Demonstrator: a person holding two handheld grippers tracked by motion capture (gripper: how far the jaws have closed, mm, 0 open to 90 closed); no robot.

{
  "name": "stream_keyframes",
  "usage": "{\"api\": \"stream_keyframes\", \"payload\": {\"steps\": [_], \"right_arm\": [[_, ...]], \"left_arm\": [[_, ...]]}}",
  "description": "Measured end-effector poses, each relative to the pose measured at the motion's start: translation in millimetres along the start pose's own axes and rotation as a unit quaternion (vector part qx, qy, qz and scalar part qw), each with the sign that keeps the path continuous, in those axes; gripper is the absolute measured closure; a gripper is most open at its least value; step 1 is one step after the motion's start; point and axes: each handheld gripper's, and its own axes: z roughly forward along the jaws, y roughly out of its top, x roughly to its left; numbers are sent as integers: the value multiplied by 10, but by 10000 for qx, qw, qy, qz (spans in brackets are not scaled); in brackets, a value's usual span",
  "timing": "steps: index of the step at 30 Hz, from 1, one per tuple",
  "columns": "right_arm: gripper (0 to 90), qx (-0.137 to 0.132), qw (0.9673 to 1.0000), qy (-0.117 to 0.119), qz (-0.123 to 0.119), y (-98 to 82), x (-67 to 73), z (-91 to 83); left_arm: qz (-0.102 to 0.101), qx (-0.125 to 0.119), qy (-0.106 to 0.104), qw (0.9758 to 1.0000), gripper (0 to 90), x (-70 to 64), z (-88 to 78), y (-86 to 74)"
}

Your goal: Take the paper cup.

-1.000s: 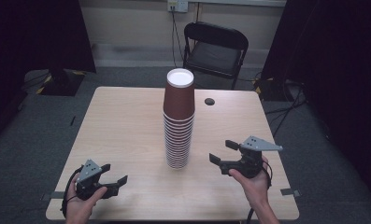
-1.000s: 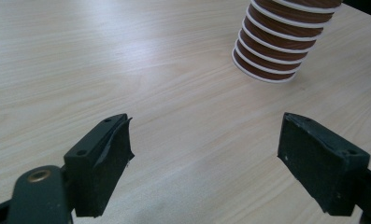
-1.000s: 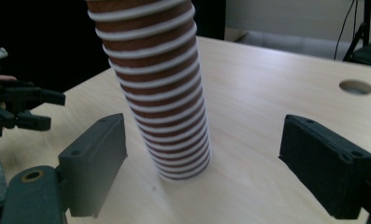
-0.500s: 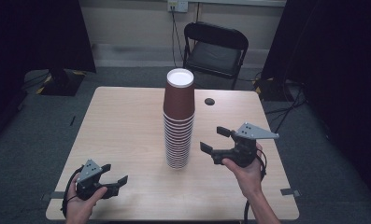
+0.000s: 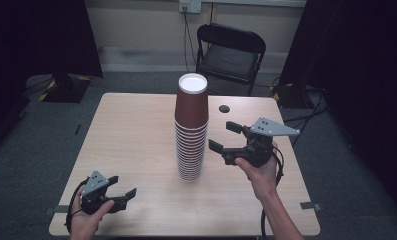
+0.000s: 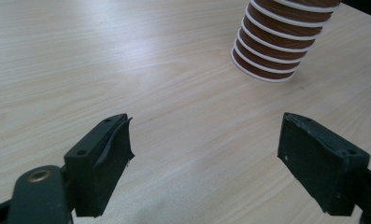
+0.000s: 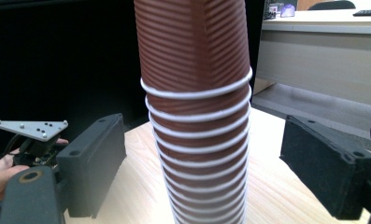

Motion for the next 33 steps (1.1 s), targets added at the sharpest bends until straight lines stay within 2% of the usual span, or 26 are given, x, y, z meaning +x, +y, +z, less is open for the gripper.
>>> {"api": "stream_keyframes", "payload": {"steps": [3,7,19,24,28,30,33], "right_arm": [[138,-81,10000,-32,-14,45,15,9],[138,-191,9998,47,-55,166,34,43],[137,-332,9993,143,-104,424,59,189],[133,-239,9994,109,-220,567,45,330],[133,-228,9994,118,-220,597,29,400],[133,-185,9995,206,-151,630,14,489],[133,-151,9995,239,-172,657,17,558]], "left_arm": [[4,-3,5,10000,174,0,-3,0],[2,-3,-13,10000,175,-2,0,0],[16,27,-40,10000,180,-4,2,-1],[33,30,-57,10000,182,-13,4,-1],[20,38,-64,10000,182,-9,4,-4],[15,47,-60,10000,182,-8,5,-3],[19,35,-67,10000,183,-8,3,-4]]}}
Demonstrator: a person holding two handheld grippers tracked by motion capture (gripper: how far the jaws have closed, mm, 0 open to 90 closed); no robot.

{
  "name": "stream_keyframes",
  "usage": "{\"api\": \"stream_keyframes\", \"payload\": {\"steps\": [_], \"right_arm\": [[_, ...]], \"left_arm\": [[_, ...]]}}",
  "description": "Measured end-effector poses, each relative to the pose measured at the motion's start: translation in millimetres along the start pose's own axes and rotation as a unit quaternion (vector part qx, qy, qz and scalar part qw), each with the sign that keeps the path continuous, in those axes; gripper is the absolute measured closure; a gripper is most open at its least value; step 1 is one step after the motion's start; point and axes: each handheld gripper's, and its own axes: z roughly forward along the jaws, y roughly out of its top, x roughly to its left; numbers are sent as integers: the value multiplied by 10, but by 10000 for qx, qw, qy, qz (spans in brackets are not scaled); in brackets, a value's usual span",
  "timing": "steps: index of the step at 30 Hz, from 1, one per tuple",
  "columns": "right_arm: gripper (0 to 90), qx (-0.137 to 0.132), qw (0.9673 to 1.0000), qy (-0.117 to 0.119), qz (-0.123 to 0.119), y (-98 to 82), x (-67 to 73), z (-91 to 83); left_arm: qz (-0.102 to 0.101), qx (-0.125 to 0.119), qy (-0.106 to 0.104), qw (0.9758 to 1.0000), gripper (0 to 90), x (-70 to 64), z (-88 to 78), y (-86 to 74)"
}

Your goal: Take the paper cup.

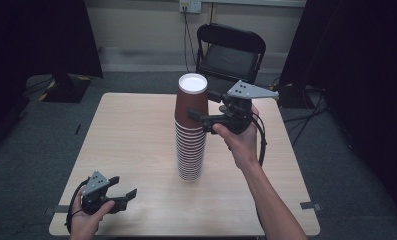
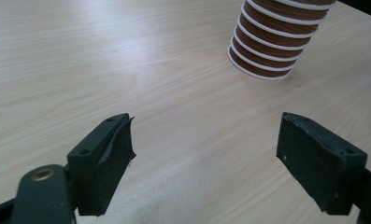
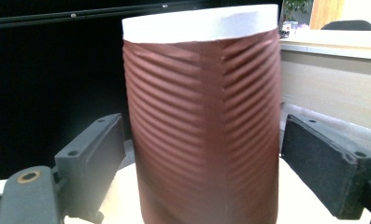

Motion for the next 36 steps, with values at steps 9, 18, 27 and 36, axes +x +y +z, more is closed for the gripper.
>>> {"api": "stream_keyframes", "payload": {"steps": [9,18,27,36], "right_arm": [[113,181,9998,-23,-7,-7,-19,224],[98,378,9993,-28,-31,-78,-28,379],[93,455,9986,-227,-144,-117,9,471],[97,518,9979,-328,-210,-118,32,483]], "left_arm": [[0,-7,-24,10000,183,-3,-2,-2],[2,-13,-20,10000,184,5,-11,-1],[-11,-26,-25,10000,184,4,-3,8],[-13,-18,-43,10000,184,9,2,11]]}}
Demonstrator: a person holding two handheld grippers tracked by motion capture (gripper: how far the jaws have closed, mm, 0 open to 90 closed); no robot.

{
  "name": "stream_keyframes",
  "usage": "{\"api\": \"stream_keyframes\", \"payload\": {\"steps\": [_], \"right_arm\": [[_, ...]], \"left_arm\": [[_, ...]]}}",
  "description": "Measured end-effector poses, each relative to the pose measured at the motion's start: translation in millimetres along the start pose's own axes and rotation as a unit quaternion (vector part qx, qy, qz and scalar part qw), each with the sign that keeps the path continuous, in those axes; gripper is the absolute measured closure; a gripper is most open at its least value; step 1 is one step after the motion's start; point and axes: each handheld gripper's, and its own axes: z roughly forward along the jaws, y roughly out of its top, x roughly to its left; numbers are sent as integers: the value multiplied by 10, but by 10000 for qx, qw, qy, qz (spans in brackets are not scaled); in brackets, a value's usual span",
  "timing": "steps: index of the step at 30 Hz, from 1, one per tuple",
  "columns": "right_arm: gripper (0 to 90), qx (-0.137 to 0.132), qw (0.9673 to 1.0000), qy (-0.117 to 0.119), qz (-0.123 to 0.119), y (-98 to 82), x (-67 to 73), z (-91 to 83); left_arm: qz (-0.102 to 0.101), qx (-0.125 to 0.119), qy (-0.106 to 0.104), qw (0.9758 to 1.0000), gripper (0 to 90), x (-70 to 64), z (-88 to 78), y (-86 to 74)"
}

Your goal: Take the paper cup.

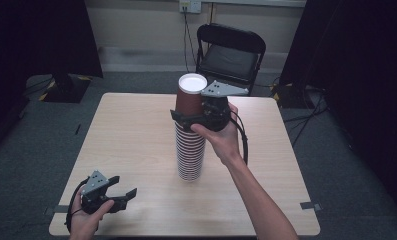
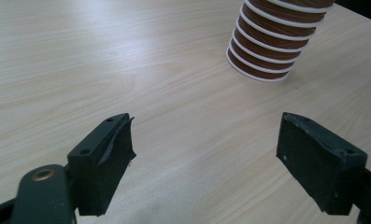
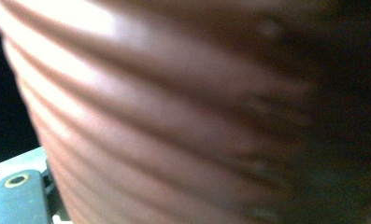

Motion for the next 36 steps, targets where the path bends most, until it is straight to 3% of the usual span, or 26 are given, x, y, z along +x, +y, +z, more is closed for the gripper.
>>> {"api": "stream_keyframes", "payload": {"steps": [12,15,36], "right_arm": [[105,-28,10000,19,-44,9,-1,-6],[108,-176,9998,27,-20,43,-7,-35],[112,-499,9987,74,32,271,-19,-153]], "left_arm": [[18,13,0,10000,184,5,4,0],[7,3,-7,10000,184,-2,3,-1],[30,15,33,10000,185,-3,3,0]]}}
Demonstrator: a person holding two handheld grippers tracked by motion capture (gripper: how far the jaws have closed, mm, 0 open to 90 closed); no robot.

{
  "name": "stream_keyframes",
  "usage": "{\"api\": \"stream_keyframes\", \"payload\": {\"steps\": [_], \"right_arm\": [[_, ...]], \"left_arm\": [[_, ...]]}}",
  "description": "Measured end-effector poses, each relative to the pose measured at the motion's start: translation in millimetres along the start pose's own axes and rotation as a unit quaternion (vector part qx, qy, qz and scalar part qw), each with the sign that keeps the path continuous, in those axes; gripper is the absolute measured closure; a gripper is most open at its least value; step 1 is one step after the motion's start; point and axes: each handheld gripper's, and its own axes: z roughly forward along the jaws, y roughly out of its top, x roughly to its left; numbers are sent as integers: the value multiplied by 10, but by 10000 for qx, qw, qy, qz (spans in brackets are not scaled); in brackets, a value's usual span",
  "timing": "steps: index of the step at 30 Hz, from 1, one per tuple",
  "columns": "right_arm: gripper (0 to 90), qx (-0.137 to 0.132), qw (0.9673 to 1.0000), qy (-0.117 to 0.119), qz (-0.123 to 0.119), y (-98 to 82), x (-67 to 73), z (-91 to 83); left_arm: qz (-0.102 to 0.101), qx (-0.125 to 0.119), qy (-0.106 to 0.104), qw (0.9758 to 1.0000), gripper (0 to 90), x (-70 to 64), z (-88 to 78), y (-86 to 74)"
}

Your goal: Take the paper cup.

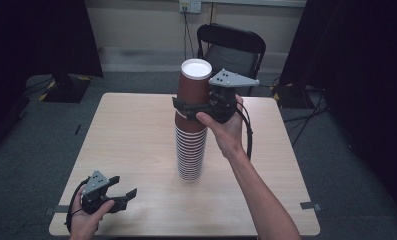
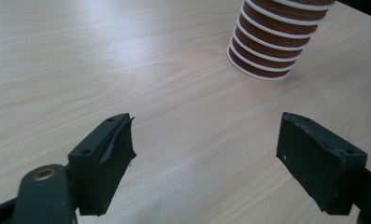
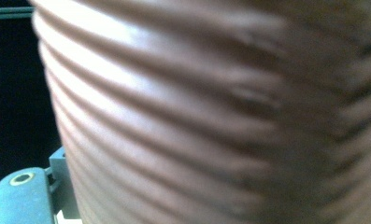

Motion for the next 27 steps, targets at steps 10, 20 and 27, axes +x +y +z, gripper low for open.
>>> {"api": "stream_keyframes", "payload": {"steps": [10,20,27], "right_arm": [[115,-186,9998,31,81,119,2,-59],[118,-330,9994,43,75,219,7,-112],[118,-515,9986,17,98,333,-4,-176]], "left_arm": [[14,-25,42,10000,187,7,2,-1],[-23,-44,40,10000,187,7,1,-1],[-17,-48,46,10000,187,2,3,-1]]}}
